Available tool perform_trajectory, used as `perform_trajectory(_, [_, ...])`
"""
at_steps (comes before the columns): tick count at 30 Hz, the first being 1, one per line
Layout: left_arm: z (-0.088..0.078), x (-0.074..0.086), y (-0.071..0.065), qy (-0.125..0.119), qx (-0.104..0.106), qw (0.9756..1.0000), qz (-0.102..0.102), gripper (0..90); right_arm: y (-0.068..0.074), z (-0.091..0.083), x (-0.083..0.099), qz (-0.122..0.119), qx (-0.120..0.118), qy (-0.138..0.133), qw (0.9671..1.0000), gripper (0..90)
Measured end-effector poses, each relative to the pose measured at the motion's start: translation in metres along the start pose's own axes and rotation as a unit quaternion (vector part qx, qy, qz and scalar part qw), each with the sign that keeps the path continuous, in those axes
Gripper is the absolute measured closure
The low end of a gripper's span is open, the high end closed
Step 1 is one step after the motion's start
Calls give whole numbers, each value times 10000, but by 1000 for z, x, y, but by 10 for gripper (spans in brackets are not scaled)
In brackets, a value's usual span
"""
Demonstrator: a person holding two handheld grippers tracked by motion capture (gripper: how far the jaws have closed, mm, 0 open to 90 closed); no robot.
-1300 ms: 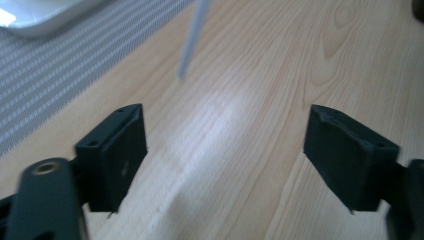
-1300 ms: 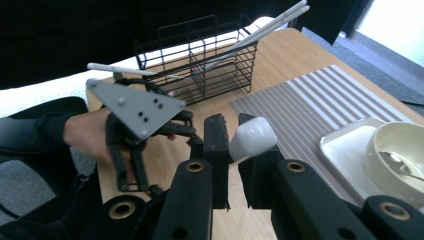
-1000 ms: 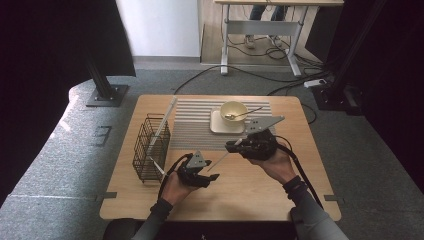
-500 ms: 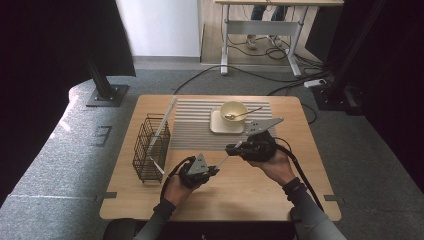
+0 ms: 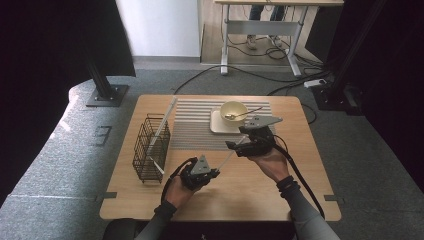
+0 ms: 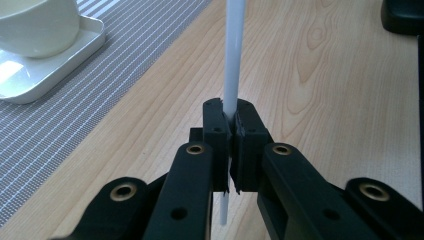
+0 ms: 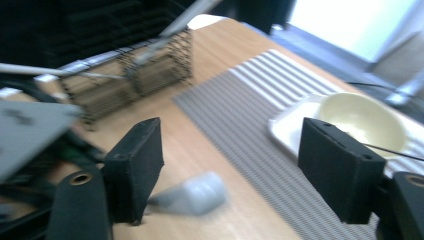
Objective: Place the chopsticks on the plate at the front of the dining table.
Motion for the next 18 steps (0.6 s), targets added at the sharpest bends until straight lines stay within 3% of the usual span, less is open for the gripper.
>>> perform_trajectory(3, [-1, 1, 0, -34, 23, 10000, -63, 859, -9, 4, 3, -58, 320, 0, 9995, 230])
perform_trajectory(13, [-7, -3, 2, -264, 44, 9995, -146, 859, -45, 4, 22, 204, 655, -19, 9976, 218])
perform_trajectory(18, [-8, -4, 2, -262, 6, 9996, -144, 858, -62, 6, 37, 371, 727, -4, 9967, 219])
Point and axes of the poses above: each handheld gripper's, and its own axes: z roughly forward along the jaws, x roughly out of its underside, y roughly to its left, the point moved 9 cm from there along z, roughly forward along the jaws, and after that the axes turned 6 degrees about z, right-handed, at the moved point
